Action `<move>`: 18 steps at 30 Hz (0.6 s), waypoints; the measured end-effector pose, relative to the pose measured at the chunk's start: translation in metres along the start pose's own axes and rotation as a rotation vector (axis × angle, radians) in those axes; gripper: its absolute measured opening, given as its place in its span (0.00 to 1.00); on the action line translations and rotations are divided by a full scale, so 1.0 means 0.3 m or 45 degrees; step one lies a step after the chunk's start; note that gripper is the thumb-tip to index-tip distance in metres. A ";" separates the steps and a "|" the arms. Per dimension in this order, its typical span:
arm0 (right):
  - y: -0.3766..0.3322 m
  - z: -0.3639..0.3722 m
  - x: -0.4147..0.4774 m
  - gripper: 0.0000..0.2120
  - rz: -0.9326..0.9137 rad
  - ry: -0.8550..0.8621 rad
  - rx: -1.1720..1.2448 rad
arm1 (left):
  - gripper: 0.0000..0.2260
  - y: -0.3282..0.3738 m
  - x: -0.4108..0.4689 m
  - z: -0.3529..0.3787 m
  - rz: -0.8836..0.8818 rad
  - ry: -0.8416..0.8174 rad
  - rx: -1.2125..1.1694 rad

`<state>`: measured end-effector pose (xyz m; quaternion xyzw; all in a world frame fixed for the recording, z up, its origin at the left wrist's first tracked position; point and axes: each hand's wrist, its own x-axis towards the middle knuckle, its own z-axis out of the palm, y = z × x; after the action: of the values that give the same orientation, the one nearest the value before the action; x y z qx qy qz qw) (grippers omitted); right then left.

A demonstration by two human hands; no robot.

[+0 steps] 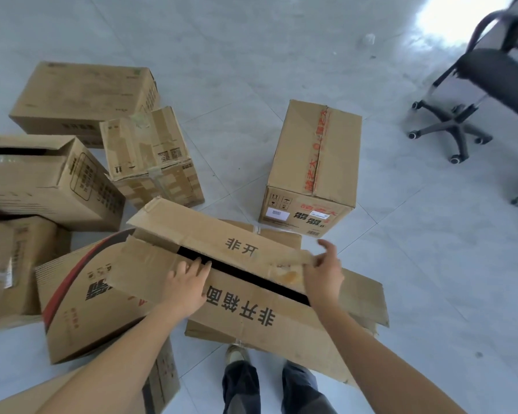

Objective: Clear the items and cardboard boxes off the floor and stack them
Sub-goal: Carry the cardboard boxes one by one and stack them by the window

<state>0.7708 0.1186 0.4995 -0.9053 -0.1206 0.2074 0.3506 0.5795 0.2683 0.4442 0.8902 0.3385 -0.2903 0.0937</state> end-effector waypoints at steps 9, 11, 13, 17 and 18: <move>0.259 -0.197 0.018 0.39 0.079 -0.063 -0.982 | 0.34 0.044 -0.027 0.037 0.099 0.056 0.076; 0.253 -0.150 -0.016 0.30 -0.276 -0.163 -1.147 | 0.36 0.065 -0.048 0.041 0.162 0.111 0.072; 0.250 -0.095 -0.044 0.25 -0.587 -0.201 -1.207 | 0.37 0.078 -0.044 0.067 0.150 0.168 0.041; 0.286 -0.034 -0.054 0.38 -0.576 -0.456 -1.250 | 0.31 0.102 -0.053 0.082 0.118 0.291 -0.005; 0.278 -0.037 -0.054 0.39 -0.588 -0.427 -1.231 | 0.29 0.098 -0.065 0.088 0.120 0.310 0.004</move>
<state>0.7676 0.0456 0.4546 -0.8677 -0.4511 0.1874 -0.0918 0.5751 0.2259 0.4332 0.9338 0.3048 -0.1760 0.0641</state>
